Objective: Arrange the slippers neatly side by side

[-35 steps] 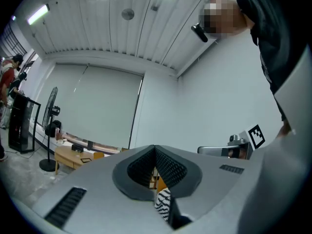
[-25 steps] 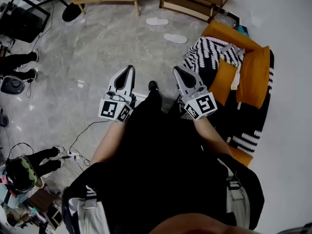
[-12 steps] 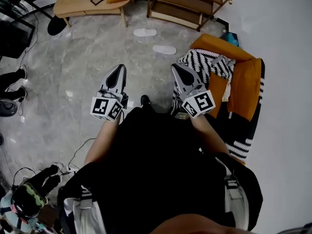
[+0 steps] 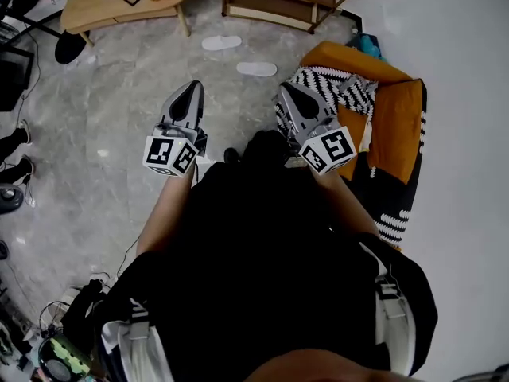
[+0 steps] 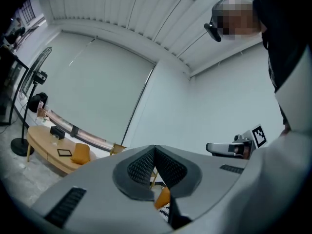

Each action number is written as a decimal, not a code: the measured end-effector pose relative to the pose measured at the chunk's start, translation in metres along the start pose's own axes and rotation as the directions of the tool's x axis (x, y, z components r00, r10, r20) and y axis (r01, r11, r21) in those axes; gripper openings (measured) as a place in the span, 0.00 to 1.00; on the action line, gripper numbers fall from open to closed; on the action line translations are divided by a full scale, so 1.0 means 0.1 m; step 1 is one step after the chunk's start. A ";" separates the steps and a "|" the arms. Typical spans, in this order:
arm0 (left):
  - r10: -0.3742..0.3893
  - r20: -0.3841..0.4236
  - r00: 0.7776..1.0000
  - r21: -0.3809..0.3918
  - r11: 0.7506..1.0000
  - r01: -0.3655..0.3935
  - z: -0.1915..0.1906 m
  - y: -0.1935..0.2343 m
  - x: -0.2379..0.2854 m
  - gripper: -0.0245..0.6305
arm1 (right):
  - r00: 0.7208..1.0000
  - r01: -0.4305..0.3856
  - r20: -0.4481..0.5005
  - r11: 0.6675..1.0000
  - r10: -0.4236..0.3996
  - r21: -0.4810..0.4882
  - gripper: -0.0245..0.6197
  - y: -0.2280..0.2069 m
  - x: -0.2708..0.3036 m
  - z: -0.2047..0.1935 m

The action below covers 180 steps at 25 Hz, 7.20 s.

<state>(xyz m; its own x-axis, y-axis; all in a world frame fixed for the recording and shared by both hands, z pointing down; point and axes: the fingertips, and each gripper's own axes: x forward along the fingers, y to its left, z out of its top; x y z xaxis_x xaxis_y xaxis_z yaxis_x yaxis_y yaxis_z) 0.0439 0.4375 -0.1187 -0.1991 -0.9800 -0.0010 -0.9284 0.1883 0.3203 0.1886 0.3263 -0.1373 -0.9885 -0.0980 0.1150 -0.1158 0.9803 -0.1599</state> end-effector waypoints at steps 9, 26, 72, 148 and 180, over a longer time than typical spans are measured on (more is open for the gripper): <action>0.079 -0.026 0.997 -0.022 0.997 -0.080 -0.07 0.47 0.48 0.06 | 1.000 -0.009 0.010 0.999 0.009 0.044 0.09 -0.54 0.55 -0.05; 0.062 -0.191 0.980 0.021 0.998 -0.059 -0.08 0.93 2.52 0.06 | 0.991 0.130 -0.003 0.962 -0.133 0.241 0.09 -2.55 1.62 -0.15; -0.435 -0.665 0.607 -0.056 0.840 0.540 -3.16 2.46 4.38 0.06 | 0.659 0.708 -0.589 0.649 -0.468 0.277 0.09 -3.71 2.19 -4.35; -0.495 -0.748 0.443 -0.211 0.809 0.548 -6.17 3.32 4.22 0.06 | 0.398 -0.034 -0.846 0.915 -0.356 -0.401 0.10 -4.10 3.01 -7.97; -0.465 -0.744 0.480 -0.218 0.848 0.484 -6.52 3.50 4.03 0.06 | 0.400 -0.266 -0.879 0.885 -0.261 -0.383 0.25 -3.99 3.21 -8.57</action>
<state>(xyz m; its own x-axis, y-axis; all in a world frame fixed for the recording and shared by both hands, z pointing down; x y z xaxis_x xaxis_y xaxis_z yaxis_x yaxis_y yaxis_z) -0.1570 0.0664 0.6110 0.5693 -0.6060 0.5556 -0.8151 -0.3283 0.4772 0.0006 0.0508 0.8032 -0.2795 -0.1440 0.9493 0.1976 0.9589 0.2036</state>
